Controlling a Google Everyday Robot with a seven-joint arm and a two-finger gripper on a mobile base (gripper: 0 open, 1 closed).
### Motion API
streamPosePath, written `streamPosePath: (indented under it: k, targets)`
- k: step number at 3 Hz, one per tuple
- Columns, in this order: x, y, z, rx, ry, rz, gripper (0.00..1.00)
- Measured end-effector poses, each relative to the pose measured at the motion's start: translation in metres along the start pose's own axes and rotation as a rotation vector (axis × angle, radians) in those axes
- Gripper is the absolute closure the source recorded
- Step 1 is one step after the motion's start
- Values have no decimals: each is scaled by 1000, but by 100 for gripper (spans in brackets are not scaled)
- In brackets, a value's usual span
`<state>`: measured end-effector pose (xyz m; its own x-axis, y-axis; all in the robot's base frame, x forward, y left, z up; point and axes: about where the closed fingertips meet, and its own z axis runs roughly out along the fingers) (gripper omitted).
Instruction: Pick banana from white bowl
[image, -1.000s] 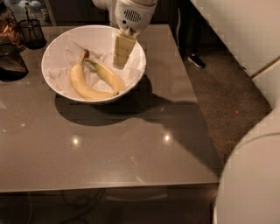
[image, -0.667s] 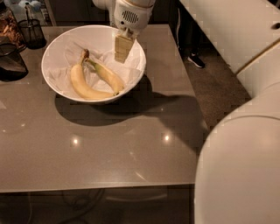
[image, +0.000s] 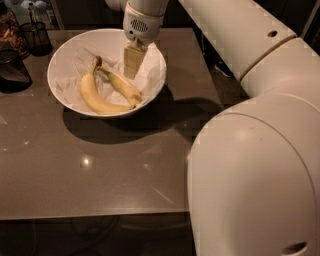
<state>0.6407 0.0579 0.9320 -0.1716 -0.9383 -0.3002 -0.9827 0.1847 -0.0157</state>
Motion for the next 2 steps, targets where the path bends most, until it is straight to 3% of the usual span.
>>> streamPosePath:
  k: [1, 2]
  targets:
    - [-7, -4, 10, -16, 4, -2, 48]
    - [-11, -8, 15, -24, 6, 1, 50]
